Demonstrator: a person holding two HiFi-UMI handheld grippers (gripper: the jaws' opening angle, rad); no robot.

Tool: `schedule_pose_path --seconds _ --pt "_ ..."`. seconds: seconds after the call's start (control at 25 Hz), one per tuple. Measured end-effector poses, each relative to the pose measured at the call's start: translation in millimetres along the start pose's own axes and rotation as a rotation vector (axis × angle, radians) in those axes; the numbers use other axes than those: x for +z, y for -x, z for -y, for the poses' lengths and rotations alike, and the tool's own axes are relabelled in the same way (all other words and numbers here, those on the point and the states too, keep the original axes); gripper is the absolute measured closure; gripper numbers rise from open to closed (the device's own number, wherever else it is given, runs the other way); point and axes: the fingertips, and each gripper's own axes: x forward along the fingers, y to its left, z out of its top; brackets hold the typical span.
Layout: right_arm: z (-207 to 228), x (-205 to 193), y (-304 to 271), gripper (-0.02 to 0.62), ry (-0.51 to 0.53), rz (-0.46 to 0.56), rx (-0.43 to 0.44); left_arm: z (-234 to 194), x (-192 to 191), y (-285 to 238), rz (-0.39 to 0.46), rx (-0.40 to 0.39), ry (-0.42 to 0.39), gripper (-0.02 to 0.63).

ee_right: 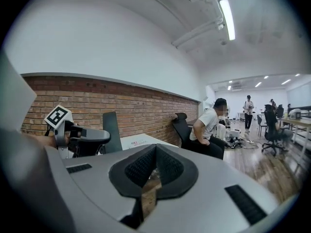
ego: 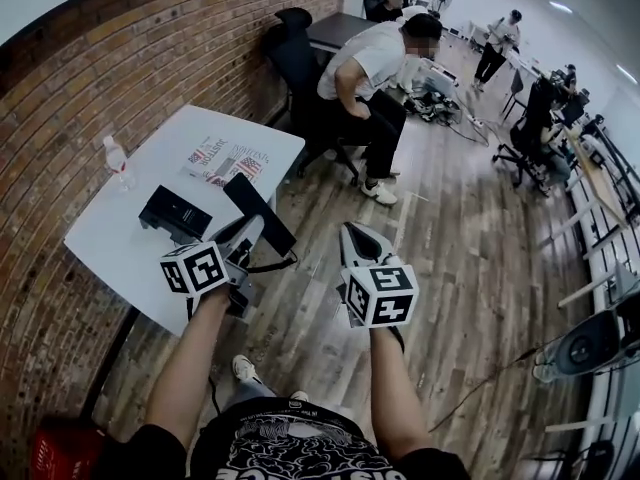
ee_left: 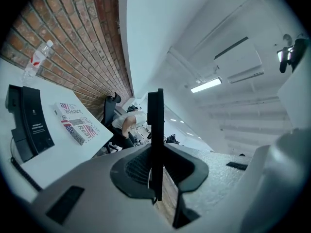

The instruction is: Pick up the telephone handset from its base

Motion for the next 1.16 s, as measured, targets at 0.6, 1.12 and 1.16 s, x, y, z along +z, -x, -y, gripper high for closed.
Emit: schedule_pose_path --seconds 0.6,1.12,1.16 --pt "26.3 -16.7 42.2 0.595 -0.022 0.005 -0.013 34.0 -27.4 8.8 0.001 0.069 -0.078 0.535" --pt "30.6 -18.3 42.0 0.595 -0.020 0.008 -0.009 30.5 -34.5 8.5 -0.010 0.094 -0.085 0.535" --pt "31.0 -17.9 42.2 0.595 -0.020 0.009 -0.010 30.7 -35.1 8.1 -0.012 0.094 -0.084 0.535"
